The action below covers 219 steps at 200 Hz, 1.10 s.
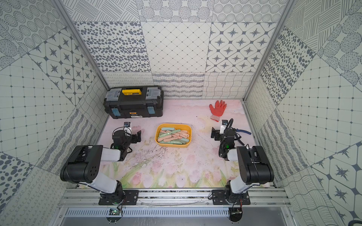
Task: Take the fruit knife out of the storage box
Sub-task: Pick up the fruit knife from the storage box.
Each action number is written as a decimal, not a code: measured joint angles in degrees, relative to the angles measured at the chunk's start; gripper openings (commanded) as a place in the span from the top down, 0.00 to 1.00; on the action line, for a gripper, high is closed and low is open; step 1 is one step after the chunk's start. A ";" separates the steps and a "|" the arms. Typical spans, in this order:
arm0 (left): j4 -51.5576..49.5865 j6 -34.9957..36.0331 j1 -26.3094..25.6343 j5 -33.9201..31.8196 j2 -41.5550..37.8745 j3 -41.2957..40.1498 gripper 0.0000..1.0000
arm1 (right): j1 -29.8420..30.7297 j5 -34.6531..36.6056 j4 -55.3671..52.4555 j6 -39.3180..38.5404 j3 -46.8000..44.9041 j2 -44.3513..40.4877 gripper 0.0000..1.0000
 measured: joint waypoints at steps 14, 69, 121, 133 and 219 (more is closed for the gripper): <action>0.00 0.00 0.00 0.00 0.00 0.00 0.01 | 0.00 0.00 0.00 0.02 0.02 0.02 0.02; -0.44 -0.33 0.04 -1.36 0.00 0.76 0.01 | 0.00 0.09 0.00 0.02 0.00 0.00 0.02; -6.80 -3.04 0.11 -8.24 -5.18 3.72 0.01 | -0.15 5.64 -9.53 2.23 3.78 -4.04 0.02; -8.87 -4.24 0.11 -10.60 -8.20 5.03 0.01 | -0.09 7.37 -13.00 2.69 6.08 -6.38 0.02; -32.37 -16.06 -3.61 -23.02 -18.88 22.21 0.01 | 8.15 13.51 -38.34 5.18 27.82 -14.27 0.02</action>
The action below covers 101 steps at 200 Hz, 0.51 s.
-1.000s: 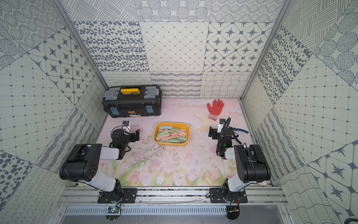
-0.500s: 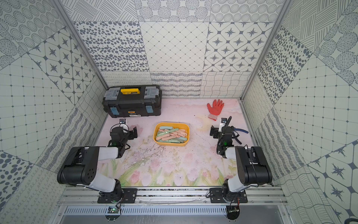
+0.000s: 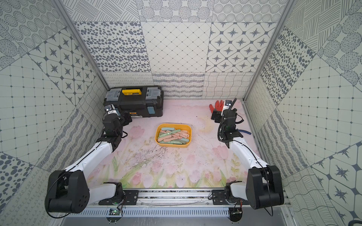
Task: Take the fruit knife out of the storage box
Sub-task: Pick up the fruit knife from the storage box.
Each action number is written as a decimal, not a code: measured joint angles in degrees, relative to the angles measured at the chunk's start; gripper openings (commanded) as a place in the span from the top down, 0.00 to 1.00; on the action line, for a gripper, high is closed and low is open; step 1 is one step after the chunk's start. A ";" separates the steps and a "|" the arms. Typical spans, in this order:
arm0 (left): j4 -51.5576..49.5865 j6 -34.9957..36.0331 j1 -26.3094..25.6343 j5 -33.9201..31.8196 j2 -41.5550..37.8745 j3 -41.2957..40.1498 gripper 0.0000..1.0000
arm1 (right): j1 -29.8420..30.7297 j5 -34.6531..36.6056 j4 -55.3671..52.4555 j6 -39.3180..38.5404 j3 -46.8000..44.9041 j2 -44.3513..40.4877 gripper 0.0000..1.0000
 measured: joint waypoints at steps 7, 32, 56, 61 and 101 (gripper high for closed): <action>-2.54 -1.11 -0.83 -0.72 0.24 2.12 0.01 | 1.53 -0.11 -1.79 -0.26 2.60 0.90 0.02; -13.07 -5.70 -3.19 -1.84 3.52 12.33 0.01 | 9.16 -0.42 -7.78 -3.52 12.63 6.08 0.02; -22.64 -7.28 -4.96 1.77 7.82 21.42 0.01 | 14.84 -2.10 -13.38 -5.79 19.71 10.47 0.02; -24.35 -7.45 -5.22 2.86 8.74 22.88 0.01 | 15.76 -2.60 -14.56 -6.12 20.74 11.13 0.02; -37.79 -8.37 -6.86 14.27 17.51 31.17 0.01 | 20.33 -5.81 -22.67 -8.04 26.84 15.15 0.02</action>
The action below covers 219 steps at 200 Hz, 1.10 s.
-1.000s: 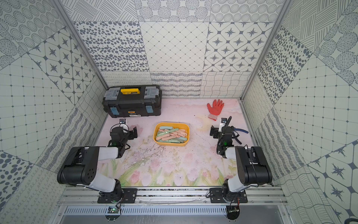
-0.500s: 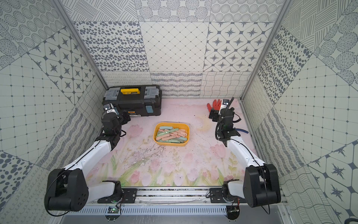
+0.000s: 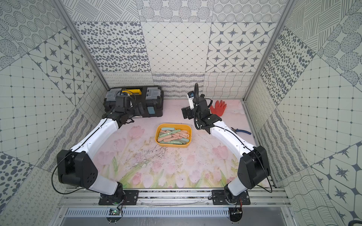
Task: Take the fruit knife out of the storage box
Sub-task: Pick up the fruit knife from the storage box.
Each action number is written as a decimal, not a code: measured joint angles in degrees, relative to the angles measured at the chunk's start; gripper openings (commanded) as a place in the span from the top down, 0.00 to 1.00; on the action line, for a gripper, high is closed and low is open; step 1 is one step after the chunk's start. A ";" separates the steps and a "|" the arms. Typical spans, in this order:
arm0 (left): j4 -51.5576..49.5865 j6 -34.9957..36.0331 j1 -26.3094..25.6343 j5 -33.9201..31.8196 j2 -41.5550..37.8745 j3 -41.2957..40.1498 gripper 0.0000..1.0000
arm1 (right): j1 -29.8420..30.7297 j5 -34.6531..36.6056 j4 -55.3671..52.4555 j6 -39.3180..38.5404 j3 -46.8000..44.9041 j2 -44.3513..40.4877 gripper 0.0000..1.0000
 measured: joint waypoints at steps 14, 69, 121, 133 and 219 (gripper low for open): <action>-3.50 -0.26 -1.29 3.76 2.43 0.85 0.01 | 0.96 -1.73 -3.41 -0.55 3.08 2.23 0.02; -9.35 -1.44 -4.61 15.15 7.72 -1.46 0.01 | 2.40 -14.80 -17.79 -6.38 17.35 13.92 0.02; -11.04 -3.06 -5.31 20.31 10.82 -3.50 0.01 | 5.16 -22.60 -23.96 -13.42 19.58 18.49 0.13; -11.28 -3.61 -5.33 20.90 11.41 -3.91 0.01 | 6.21 -24.09 -25.31 -15.23 21.03 20.13 0.16; -12.68 -4.48 -5.62 21.16 13.07 -4.13 0.01 | 8.87 -24.22 -35.43 -23.39 32.68 33.79 0.48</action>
